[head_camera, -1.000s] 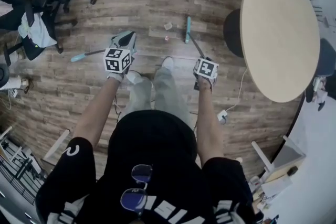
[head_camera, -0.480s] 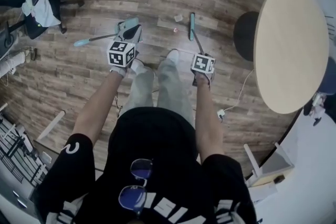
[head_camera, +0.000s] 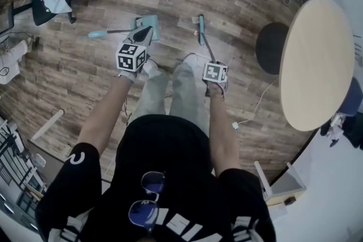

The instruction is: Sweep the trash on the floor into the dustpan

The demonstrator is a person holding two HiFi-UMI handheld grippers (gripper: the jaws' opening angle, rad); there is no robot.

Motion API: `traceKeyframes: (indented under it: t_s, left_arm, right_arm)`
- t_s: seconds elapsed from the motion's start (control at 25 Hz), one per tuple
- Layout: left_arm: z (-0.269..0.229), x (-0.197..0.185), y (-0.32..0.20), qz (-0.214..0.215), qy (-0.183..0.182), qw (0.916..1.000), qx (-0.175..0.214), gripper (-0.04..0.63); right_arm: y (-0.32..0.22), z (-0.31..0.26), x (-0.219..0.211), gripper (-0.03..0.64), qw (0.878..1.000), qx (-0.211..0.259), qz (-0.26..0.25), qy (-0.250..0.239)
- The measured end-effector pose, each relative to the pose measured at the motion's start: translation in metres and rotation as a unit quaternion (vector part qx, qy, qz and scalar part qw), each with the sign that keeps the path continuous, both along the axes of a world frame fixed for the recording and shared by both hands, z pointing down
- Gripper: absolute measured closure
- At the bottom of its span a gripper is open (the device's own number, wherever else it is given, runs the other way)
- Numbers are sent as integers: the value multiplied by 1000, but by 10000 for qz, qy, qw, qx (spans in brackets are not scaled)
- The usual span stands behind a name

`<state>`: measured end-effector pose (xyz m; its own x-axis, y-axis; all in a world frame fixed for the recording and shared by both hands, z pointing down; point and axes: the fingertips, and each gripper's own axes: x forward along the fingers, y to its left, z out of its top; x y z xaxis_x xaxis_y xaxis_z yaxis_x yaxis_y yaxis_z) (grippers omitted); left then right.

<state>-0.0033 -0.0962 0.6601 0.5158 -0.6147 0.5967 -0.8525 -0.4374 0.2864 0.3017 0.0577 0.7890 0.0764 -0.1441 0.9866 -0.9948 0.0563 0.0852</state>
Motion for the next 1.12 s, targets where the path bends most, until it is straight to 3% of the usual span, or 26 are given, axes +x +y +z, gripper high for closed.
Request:
traceKeyframes:
  t_s: [0.24,0.76,0.84,0.96,1.12]
  left_arm:
    - [1,-51,20,-274,1,9996,-6,598]
    - [6,-184,63,-1076,-33,9942,-36,598]
    - [6,-203,69,-1199,-28,9928,-27,598]
    - [7,-229,77,-1354,-25,9908,-42,598]
    - [9,-254,84,-1514,2,9884,-67,598]
  right_arm:
    - [13,3,-43,532,9999,-60,-81,-92]
    - [9,8,-183,532,9954,-155,-890,-314]
    - [12,10,-221,532,9928,-207,-977,-653]
    - [12,9,-298,532,9780,-76,-1096,-1772]
    - [-1,-4,-328,532,9717,193,-1500,-1813]
